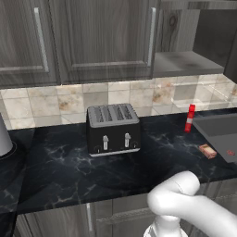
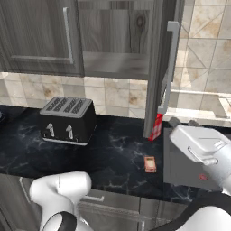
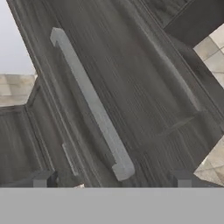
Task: Open the cabinet. Pick the bar soap and place it next to the sink. Then close the cabinet.
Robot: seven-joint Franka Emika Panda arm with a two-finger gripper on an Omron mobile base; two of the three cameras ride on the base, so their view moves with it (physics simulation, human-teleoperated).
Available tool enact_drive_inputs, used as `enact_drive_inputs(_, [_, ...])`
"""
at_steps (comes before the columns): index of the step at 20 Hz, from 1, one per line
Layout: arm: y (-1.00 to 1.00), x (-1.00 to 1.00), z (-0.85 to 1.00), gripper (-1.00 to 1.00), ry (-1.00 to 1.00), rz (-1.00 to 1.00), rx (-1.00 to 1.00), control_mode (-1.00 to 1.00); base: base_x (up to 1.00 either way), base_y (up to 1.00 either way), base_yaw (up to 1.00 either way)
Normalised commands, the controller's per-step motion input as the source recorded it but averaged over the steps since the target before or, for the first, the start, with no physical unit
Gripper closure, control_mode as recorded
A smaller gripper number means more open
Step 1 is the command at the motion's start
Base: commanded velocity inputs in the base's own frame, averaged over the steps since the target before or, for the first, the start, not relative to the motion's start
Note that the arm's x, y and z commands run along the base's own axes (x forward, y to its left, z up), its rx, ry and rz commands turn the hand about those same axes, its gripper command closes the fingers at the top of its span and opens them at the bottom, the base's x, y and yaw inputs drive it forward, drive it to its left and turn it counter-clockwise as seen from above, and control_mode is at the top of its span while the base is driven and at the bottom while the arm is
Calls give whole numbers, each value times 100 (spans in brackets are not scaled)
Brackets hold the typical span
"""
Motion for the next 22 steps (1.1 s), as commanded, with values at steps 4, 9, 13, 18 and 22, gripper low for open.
enact_drive_inputs(4, [-25,44,0,-100,0,14,0,-100,0,0,0])
enact_drive_inputs(9, [-26,51,-2,-100,0,14,0,-100,0,0,0])
enact_drive_inputs(13, [-29,37,-6,-100,0,11,0,-100,0,0,0])
enact_drive_inputs(18, [-2,20,0,-100,0,9,0,-100,0,0,0])
enact_drive_inputs(22, [19,28,0,-100,0,9,0,-100,0,0,0])
